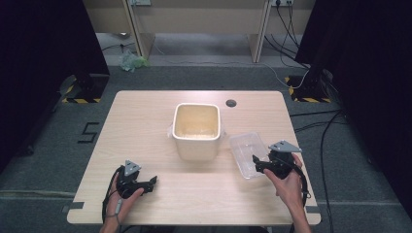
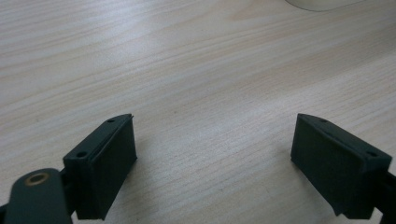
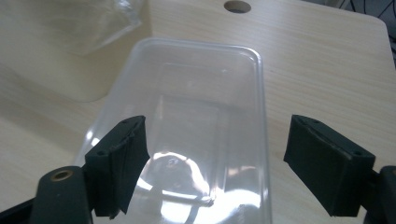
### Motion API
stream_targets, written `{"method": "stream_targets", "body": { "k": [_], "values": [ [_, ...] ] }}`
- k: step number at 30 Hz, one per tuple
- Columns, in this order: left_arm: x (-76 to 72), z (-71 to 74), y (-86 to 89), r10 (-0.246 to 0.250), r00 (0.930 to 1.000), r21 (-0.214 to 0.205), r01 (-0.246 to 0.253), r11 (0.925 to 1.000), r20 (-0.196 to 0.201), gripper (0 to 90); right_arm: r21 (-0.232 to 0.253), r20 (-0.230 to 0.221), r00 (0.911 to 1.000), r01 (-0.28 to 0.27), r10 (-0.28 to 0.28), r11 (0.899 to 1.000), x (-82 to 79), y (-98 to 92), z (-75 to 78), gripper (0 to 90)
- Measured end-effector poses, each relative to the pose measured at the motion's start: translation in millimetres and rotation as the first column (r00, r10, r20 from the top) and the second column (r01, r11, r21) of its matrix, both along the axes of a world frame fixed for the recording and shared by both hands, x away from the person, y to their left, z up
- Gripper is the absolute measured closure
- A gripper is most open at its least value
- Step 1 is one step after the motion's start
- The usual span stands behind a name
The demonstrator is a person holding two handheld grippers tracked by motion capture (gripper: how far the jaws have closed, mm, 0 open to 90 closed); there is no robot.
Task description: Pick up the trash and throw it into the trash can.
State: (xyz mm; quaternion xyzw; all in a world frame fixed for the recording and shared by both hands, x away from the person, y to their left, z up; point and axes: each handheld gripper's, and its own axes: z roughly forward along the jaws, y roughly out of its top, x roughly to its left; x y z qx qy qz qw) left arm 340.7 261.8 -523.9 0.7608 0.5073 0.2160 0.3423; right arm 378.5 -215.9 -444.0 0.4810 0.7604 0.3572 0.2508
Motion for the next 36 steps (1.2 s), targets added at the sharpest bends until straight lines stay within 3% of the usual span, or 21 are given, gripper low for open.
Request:
{"method": "stream_targets", "body": {
  "k": [4, 7, 8, 9, 10, 13, 14, 17, 20, 21, 22, 25, 27, 33, 36],
  "values": [
    [0.0, 0.0, 0.0, 0.000, 1.0000, 0.000, 0.000, 1.0000, 0.000, 13.1, 0.007, -0.022, 0.9997, 0.013, -0.013, 1.000, 12.3, -6.0, -7.5, 26.6],
    [0.0, 0.0, 0.0, 0.000, 1.0000, 0.000, 0.000, 1.0000, 0.000, 13.1, 0.068, -0.067, 0.9977, 0.008, -0.004, 0.998, 18.2, -13.5, -15.6, 33.2],
    [0.0, 0.0, 0.0, 0.000, 1.0000, 0.000, 0.000, 1.0000, 0.000, 13.1, 0.068, -0.067, 0.9977, 0.008, -0.004, 0.998, 18.2, -13.5, -15.6, 33.2],
    [0.0, 0.0, 0.0, 0.000, 1.0000, 0.001, 0.000, 1.0000, 0.000, 13.1, 0.129, -0.084, 0.9963, -0.007, 0.018, 0.992, 14.6, -14.3, -19.3, 34.0],
    [-0.1, 0.0, -0.1, 0.001, 1.0000, 0.000, -0.001, 1.0000, 0.000, 13.1, 0.133, -0.087, 0.9958, -0.014, 0.026, 0.991, 12.0, -13.6, -19.6, 33.5],
    [0.0, 0.0, 0.0, 0.000, 1.0000, 0.001, 0.000, 1.0000, 0.001, 13.1, 0.127, -0.079, 0.9964, -0.018, 0.029, 0.992, 3.0, -12.8, -19.5, 33.5],
    [-0.1, 0.0, -0.1, 0.001, 1.0000, 0.000, -0.001, 1.0000, 0.000, 13.1, 0.138, -0.077, 0.9964, -0.023, 0.034, 0.990, -9.5, -11.9, -20.4, 33.5],
    [-0.1, 0.0, -0.1, 0.001, 1.0000, 0.000, -0.001, 1.0000, 0.000, 13.1, 0.143, -0.071, 0.9963, -0.038, 0.048, 0.989, -20.8, -10.1, -20.9, 33.4],
    [-0.2, 0.0, -0.2, 0.003, 1.0000, 0.001, -0.003, 1.0000, 0.001, 13.1, 0.148, -0.054, 0.9958, -0.065, 0.073, 0.987, -46.7, -2.6, -22.2, 33.2],
    [-0.2, 0.0, -0.2, 0.003, 1.0000, 0.001, -0.003, 1.0000, 0.001, 13.1, 0.148, -0.054, 0.9958, -0.065, 0.073, 0.987, -46.7, -2.6, -22.2, 33.2],
    [-0.5, -0.2, -0.5, 0.006, 1.0000, 0.001, -0.006, 1.0000, 0.003, 13.2, 0.144, -0.041, 0.9952, -0.082, 0.088, 0.986, -59.4, 2.1, -22.5, 33.3],
    [-0.9, -0.3, -1.0, 0.013, 0.9999, -0.001, -0.013, 0.9999, 0.004, 13.2, 0.140, -0.031, 0.9953, -0.087, 0.092, 0.986, -67.9, 6.2, -22.4, 33.5],
    [-1.2, -0.2, -0.9, 0.013, 0.9999, 0.002, -0.013, 0.9999, 0.003, 13.2, 0.112, -0.026, 0.9932, -0.110, 0.113, 0.988, -80.0, 13.0, -20.8, 33.4],
    [-1.3, -0.1, -0.9, 0.014, 0.9999, 0.002, -0.014, 0.9999, 0.003, 13.3, 0.089, -0.038, 0.9857, -0.161, 0.164, 0.983, -93.0, 19.4, -16.6, 33.1],
    [-1.4, -0.1, -1.0, 0.014, 0.9999, 0.002, -0.014, 0.9999, 0.003, 13.3, 0.122, -0.021, 0.9867, -0.158, 0.161, 0.980, -93.7, 16.7, -10.6, 30.1]
  ]
}}
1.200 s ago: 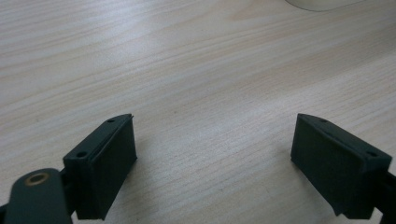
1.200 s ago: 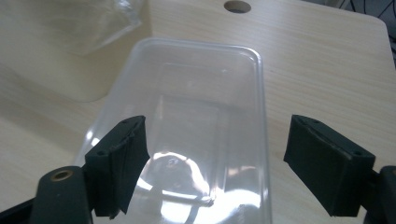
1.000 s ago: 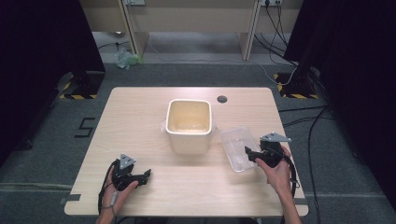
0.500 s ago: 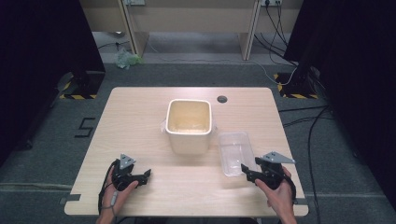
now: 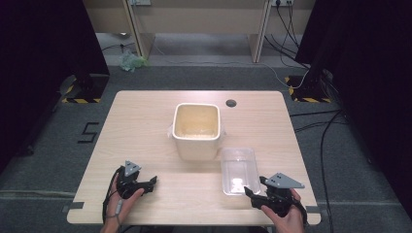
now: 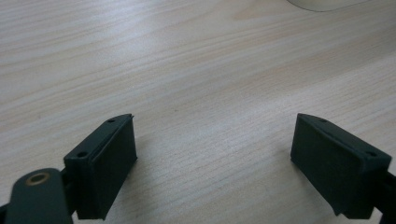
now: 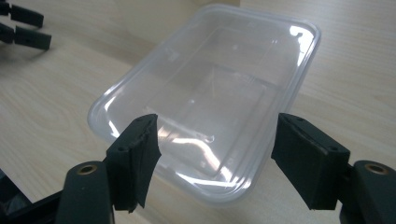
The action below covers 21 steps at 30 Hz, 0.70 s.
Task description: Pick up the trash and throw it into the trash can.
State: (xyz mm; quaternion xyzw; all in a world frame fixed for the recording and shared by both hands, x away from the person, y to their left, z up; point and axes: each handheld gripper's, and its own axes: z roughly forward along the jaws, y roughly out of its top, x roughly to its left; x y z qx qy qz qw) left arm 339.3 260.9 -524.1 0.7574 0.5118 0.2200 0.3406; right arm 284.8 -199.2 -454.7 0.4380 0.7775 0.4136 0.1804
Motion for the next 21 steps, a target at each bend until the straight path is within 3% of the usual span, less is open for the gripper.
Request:
{"method": "stream_targets", "body": {
  "k": [3, 9, 10, 13, 17, 18, 21],
  "values": [
    [-0.6, 0.2, -0.4, 0.001, 1.0000, 0.001, -0.001, 1.0000, -0.001, 13.5, 0.016, 0.025, 0.9993, 0.028, -0.029, 0.999, 7.0, -7.0, 4.7, 28.9],
    [-5.5, 0.8, -9.1, -0.018, 0.9998, -0.007, 0.018, 0.9998, 0.003, 15.9, 0.059, 0.008, 0.9991, 0.041, -0.042, 0.997, 26.1, -15.4, 3.5, 28.6],
    [-8.5, 1.3, -19.1, -0.037, 0.9993, -0.017, 0.037, 0.9992, 0.010, 16.9, 0.057, 0.003, 0.9991, 0.043, -0.043, 0.997, 34.7, -15.6, 0.9, 28.7],
    [-11.0, 1.9, -33.6, -0.069, 0.9976, -0.038, 0.069, 0.9969, 0.011, 16.9, 0.064, 0.001, 0.9989, 0.047, -0.047, 0.997, 40.5, -16.0, -1.2, 28.7],
    [-12.2, 5.2, -74.9, -0.160, 0.9869, -0.038, 0.161, 0.9862, 0.015, 16.9, 0.066, -0.014, 0.9991, 0.041, -0.040, 0.997, 46.4, -13.3, -3.9, 29.0],
    [-12.2, 5.2, -74.9, -0.160, 0.9869, -0.038, 0.161, 0.9862, 0.015, 16.9, 0.071, -0.019, 0.9992, 0.038, -0.036, 0.997, 46.6, -12.7, -4.5, 29.1],
    [-5.8, 9.4, -100.1, -0.202, 0.9793, -0.073, 0.202, 0.9766, 0.005, 17.1, 0.074, -0.035, 0.9990, 0.031, -0.028, 0.997, 47.1, -13.0, -6.1, 29.2]
  ]
}}
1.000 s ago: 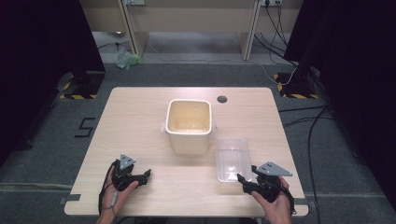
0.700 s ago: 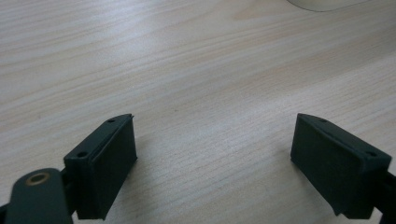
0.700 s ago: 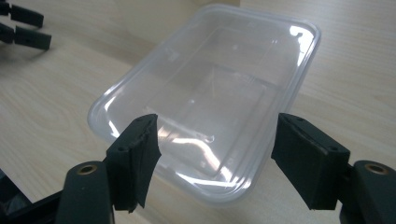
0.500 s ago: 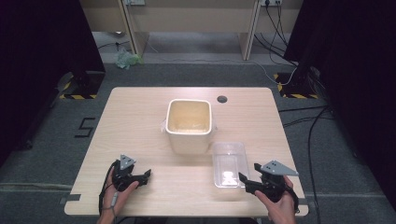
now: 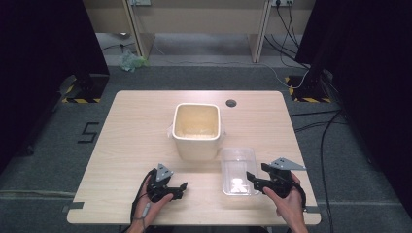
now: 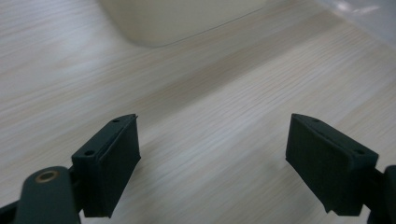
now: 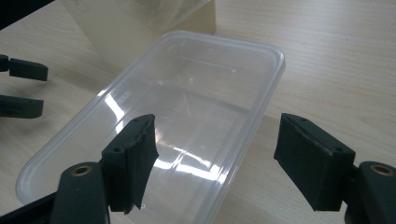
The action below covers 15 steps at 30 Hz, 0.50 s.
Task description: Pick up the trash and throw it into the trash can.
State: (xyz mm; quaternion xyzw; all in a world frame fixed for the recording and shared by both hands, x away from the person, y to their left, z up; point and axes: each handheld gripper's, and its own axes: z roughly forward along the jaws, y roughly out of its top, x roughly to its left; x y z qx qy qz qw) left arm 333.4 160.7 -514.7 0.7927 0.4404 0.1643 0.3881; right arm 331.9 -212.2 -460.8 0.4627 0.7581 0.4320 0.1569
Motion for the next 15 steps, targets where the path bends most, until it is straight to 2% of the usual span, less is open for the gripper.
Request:
{"method": "stream_targets", "body": {
  "k": [3, 6, 7, 8, 10, 15],
  "values": [
    [4.7, 3.0, -9.5, -0.010, 0.9999, -0.018, 0.010, 0.9998, -0.008, 17.2, 0.004, -0.012, 0.9999, -0.002, 0.002, 1.000, 2.4, -1.5, -1.5, 29.3],
    [12.8, 5.9, -23.7, -0.026, 0.9991, -0.047, 0.024, 0.9986, -0.032, 17.3, 0.003, -0.022, 0.9998, 0.002, -0.002, 1.000, 5.2, -2.0, -2.9, 29.3],
    [18.3, 6.3, -33.7, -0.037, 0.9982, -0.061, 0.034, 0.9976, -0.048, 17.3, 0.002, -0.023, 0.9997, 0.000, 0.000, 1.000, 6.9, -2.5, -3.3, 29.4],
    [18.3, 6.3, -33.7, -0.037, 0.9982, -0.061, 0.034, 0.9976, -0.048, 17.3, 0.004, -0.025, 0.9997, 0.002, -0.002, 1.000, 7.8, -2.5, -3.6, 29.4],
    [26.4, 6.6, -46.9, -0.045, 0.9974, -0.059, 0.042, 0.9974, -0.056, 17.4, 0.003, -0.029, 0.9996, 0.001, -0.001, 1.000, 10.6, -1.8, -4.7, 29.3],
    [36.5, 7.5, -62.5, -0.058, 0.9966, -0.052, 0.055, 0.9971, -0.058, 17.6, -0.012, -0.042, 0.9991, -0.006, 0.005, 1.000, 14.6, 1.7, -7.7, 30.3]
  ]
}}
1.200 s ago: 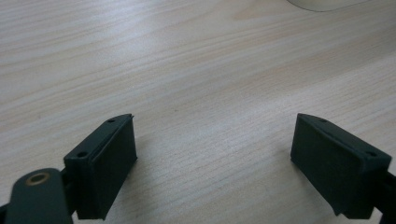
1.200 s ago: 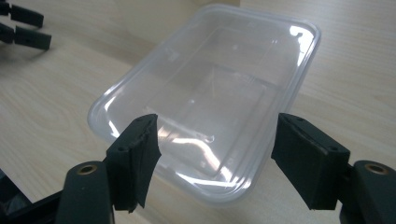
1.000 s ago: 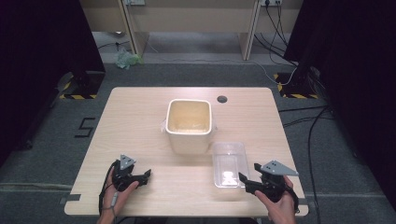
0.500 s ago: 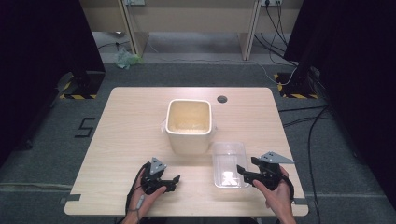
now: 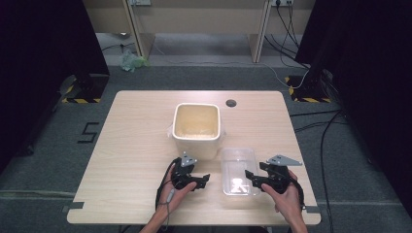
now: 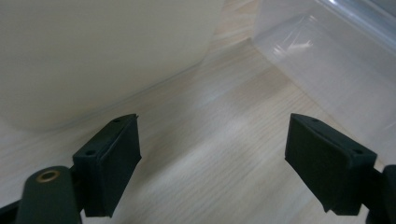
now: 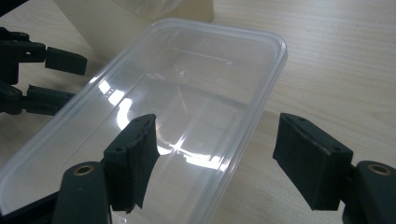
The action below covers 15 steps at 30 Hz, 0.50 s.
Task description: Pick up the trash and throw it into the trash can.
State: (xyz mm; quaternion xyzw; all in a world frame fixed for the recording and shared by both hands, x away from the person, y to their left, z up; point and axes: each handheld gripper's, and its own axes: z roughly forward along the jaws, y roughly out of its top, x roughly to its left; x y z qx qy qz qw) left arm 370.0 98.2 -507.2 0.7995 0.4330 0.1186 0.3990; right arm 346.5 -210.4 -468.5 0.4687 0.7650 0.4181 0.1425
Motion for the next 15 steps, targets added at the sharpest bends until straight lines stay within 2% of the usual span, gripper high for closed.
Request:
{"method": "stream_targets", "body": {
  "k": [4, 8, 11, 13, 15],
  "values": [
    [3.9, 0.0, -8.2, 0.000, 1.0000, -0.014, 0.000, 0.9999, -0.005, 17.6, 0.012, -0.007, 1.0000, 0.003, -0.003, 1.000, 2.0, 0.9, -1.2, 30.8],
    [7.7, -0.5, -23.7, -0.011, 0.9998, -0.025, 0.010, 0.9996, -0.020, 17.6, 0.049, -0.025, 0.9996, -0.010, 0.011, 0.999, 4.9, 4.1, -5.0, 30.9],
    [6.0, 1.7, -31.1, -0.027, 0.9996, -0.021, 0.027, 0.9994, -0.007, 17.6, 0.062, -0.034, 0.9994, -0.010, 0.012, 0.998, 5.2, 4.3, -6.0, 31.7],
    [4.9, 4.9, -36.5, -0.035, 0.9994, -0.040, 0.035, 0.9986, -0.003, 17.5, 0.077, -0.041, 0.9991, -0.007, 0.010, 0.997, 4.7, 3.6, -7.0, 32.1],
    [2.8, 9.9, -41.4, -0.026, 0.9995, 0.000, 0.026, 0.9997, 0.018, 20.6, 0.066, -0.037, 0.9992, -0.011, 0.014, 0.998, 0.5, 3.7, -5.9, 32.1]
  ]
}}
